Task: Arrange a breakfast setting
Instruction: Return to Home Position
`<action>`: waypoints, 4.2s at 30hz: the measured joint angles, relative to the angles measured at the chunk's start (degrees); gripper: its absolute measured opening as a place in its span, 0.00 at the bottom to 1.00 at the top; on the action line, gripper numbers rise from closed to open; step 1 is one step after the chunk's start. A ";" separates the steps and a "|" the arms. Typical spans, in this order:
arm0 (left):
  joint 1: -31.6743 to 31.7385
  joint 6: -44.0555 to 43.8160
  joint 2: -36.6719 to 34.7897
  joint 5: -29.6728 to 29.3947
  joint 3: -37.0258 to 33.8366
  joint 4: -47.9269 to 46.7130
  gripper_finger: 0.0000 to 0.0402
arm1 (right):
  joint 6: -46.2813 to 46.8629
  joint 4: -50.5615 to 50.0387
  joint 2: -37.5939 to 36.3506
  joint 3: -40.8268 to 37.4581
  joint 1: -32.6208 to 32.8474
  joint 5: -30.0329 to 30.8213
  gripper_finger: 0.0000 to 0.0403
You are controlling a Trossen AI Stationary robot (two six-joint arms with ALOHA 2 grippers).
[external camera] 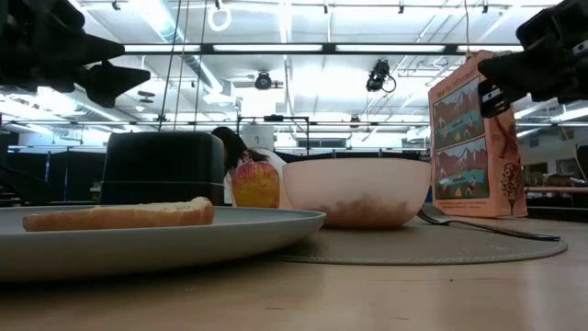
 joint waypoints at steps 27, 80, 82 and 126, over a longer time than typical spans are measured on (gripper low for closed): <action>23.26 2.04 -0.81 23.20 -0.09 -2.62 0.79 | -0.73 -1.41 1.16 0.00 -0.04 12.09 0.06; 17.38 -2.31 -0.06 16.41 -0.13 0.48 0.79 | -0.73 -1.41 1.16 0.00 -0.04 12.00 0.06; 17.38 -2.32 -0.06 16.44 -0.13 0.50 0.79 | -0.73 -1.41 1.16 0.00 -0.04 12.00 0.06; 17.38 -2.33 -0.06 16.44 -0.13 0.52 0.79 | -0.73 -1.40 1.15 0.00 -0.03 11.98 0.06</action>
